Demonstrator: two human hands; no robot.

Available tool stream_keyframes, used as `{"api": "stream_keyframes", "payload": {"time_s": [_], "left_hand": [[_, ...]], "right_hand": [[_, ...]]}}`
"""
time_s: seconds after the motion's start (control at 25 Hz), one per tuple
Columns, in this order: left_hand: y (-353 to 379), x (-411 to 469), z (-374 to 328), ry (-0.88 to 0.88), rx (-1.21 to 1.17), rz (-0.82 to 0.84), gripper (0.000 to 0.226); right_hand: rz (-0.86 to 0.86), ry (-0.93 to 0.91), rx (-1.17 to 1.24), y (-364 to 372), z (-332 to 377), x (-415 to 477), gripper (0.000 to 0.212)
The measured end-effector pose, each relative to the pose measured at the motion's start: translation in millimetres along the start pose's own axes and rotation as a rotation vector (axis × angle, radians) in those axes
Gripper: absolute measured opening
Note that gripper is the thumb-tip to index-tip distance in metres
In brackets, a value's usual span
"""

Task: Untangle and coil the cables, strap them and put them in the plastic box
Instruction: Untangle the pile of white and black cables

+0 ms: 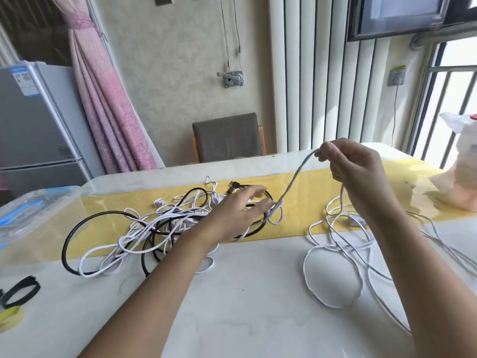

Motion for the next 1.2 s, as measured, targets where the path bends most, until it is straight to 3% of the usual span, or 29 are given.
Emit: {"api": "stream_keyframes", "payload": {"time_s": [0.12,0.2,0.28,0.36,0.4,0.48,0.56,0.6,0.76,0.88,1.04,1.2], "left_hand": [[12.4,9.3,9.1,-0.033,-0.168,0.144,0.033],[9.8,9.6,16.7,0.038,-0.238,-0.067,0.03],[4.3,8.6,23.0,0.099,-0.24,-0.352,0.026],[3.1,4.1,21.8,0.131,-0.228,-0.505,0.02],[4.3,1.9,19.0,0.142,-0.205,-0.55,0.021],[6.0,-0.7,16.2,0.168,-0.157,-0.625,0.025],[6.7,-3.7,13.9,0.206,-0.164,-0.665,0.024],[7.5,-4.4,13.1,0.218,-0.202,-0.653,0.024],[7.5,-6.6,11.4,0.265,-0.325,-0.527,0.032],[3.1,-4.2,12.1,0.231,-0.423,-0.496,0.034],[5.3,-0.6,4.9,0.036,-0.85,-0.382,0.03],[-13.2,-2.7,4.6,-0.163,-1.408,-0.185,0.031]], "right_hand": [[-0.053,0.016,0.059,-4.3,-2.0,2.0,0.021],[-0.124,0.069,-0.104,-6.8,-6.0,4.0,0.022],[-0.1,0.134,-0.532,-8.5,-14.6,6.5,0.018],[0.126,0.151,-0.946,-0.5,-16.1,2.3,0.022],[0.249,0.103,-1.009,8.9,-14.1,-0.9,0.032],[0.37,0.013,-0.862,33.5,-10.1,-10.7,0.033],[0.329,-0.031,-0.719,57.2,-8.6,-21.6,0.016],[0.301,-0.019,-0.707,65.3,-11.2,-25.3,0.017],[0.419,0.248,-0.34,77.1,-11.3,-31.6,0.027],[0.37,0.333,-0.236,77.9,-10.9,-29.8,0.024],[0.335,0.423,-0.221,74.7,-22.0,-25.0,0.027],[0.438,0.443,0.164,61.6,-20.8,-17.7,0.037]]}}
Point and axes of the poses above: each hand's wrist, its own x-axis towards the middle knuckle, its own y-axis out of the palm, z = x × y, the point moved 1 cm from there along x, towards the middle knuckle, and after that the axes turned 14 degrees about -x, right-handed, at the moved point
